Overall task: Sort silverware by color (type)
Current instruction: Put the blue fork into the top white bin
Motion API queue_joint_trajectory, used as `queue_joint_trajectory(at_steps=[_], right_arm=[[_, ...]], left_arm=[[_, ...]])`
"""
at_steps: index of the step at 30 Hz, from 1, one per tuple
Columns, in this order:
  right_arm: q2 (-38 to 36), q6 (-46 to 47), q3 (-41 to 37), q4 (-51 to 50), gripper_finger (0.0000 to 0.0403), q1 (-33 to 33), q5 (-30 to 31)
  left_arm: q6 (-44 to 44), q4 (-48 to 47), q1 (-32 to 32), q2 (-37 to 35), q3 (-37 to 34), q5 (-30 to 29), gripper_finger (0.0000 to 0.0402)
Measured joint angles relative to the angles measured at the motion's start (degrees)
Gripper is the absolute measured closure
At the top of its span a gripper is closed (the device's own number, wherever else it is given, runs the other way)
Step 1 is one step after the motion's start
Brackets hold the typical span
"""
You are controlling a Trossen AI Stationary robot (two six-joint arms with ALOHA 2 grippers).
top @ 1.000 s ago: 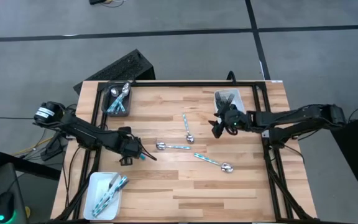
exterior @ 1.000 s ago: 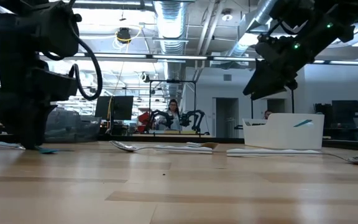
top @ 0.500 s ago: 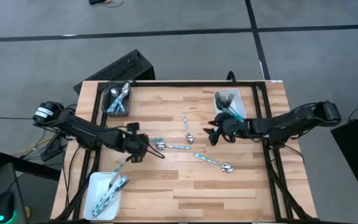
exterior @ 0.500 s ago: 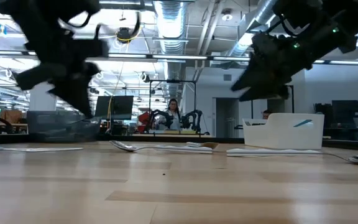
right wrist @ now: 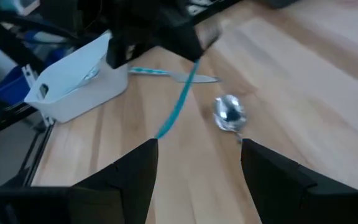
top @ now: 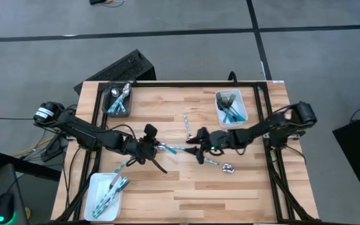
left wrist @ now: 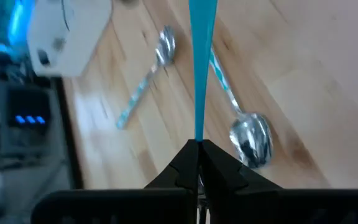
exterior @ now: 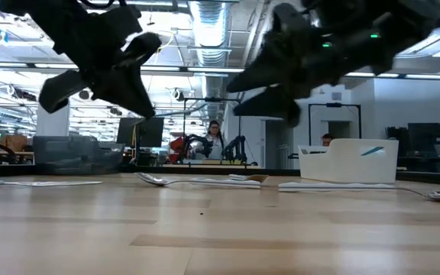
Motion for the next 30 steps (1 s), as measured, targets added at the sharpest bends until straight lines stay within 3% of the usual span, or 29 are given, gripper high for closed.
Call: queue_joint_trajectory(at_steps=[7,18,22,28,30], right_arm=[[8.0,-1.89,11.07,-4.53,0.0149,-2.31,-4.78],[16.37,-2.88,23.44,-16.9,0.0159,-4.22,-11.69],[16.45,-3.04,24.2,-18.19,0.0213,-4.41,-11.69],[16.31,-4.24,24.19,-19.2,0.0369,-4.49,-10.99],[16.31,-5.33,24.15,-18.54,0.0379,-4.58,-10.48]], left_arm=[[14.61,2.71,-0.02,2.21,0.07,0.63,0.0401],[15.94,7.26,0.0,2.75,0.11,-0.14,0.0401],[15.92,6.93,0.0,2.75,0.11,-0.04,0.0401],[14.93,7.06,-0.02,2.69,0.11,0.17,0.0401],[12.91,7.61,-0.09,2.69,0.11,-0.05,0.0401]])
